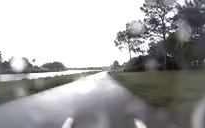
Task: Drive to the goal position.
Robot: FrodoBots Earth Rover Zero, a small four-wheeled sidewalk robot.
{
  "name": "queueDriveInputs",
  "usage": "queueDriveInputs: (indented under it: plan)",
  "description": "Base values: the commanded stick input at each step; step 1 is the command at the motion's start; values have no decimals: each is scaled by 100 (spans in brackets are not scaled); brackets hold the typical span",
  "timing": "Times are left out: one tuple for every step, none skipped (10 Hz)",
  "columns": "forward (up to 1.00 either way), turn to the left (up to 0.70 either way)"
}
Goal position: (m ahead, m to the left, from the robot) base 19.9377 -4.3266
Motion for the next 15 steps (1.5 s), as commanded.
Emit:
queueDriveInputs:
  plan:
    - [100, 0]
    - [100, 0]
    - [100, 0]
    - [100, 0]
    - [100, 0]
    - [100, 0]
    - [100, 0]
    - [100, 0]
    - [100, 0]
    - [100, 0]
    - [100, 0]
    - [100, 0]
    - [100, 0]
    - [100, 0]
    - [100, 0]
